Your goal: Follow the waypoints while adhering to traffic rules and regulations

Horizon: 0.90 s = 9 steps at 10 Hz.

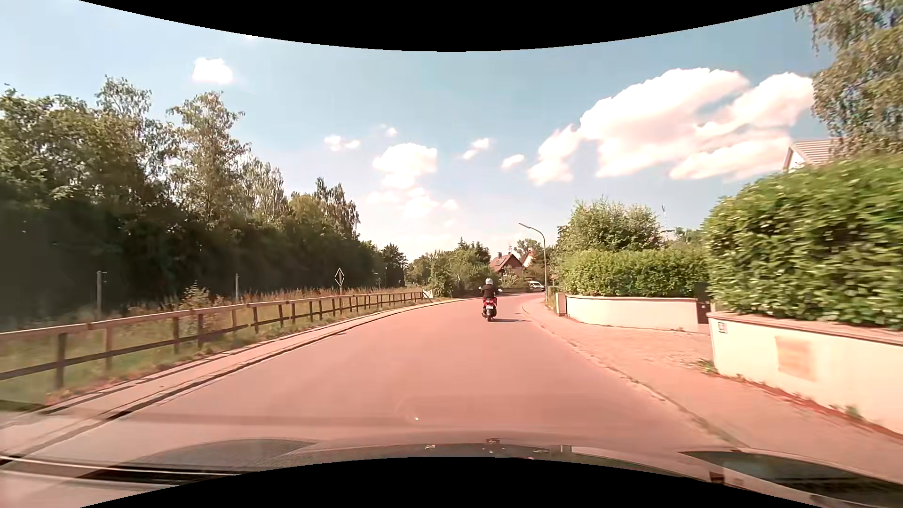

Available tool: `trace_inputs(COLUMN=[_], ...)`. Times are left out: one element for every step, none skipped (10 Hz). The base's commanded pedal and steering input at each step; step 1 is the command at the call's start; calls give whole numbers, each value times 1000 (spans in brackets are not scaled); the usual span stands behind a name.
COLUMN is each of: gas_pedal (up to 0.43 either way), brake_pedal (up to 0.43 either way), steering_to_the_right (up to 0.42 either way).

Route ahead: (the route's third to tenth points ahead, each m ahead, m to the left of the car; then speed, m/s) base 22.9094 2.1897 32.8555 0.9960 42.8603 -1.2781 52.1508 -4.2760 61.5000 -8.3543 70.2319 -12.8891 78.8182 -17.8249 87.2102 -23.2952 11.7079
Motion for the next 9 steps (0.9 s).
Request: trace_inputs(gas_pedal=[130,138,138,150,150,150,138,130,118], brake_pedal=[12,12,12,12,12,12,12,12,12], steering_to_the_right=[4,4,4,4,4,4,4,4,4])
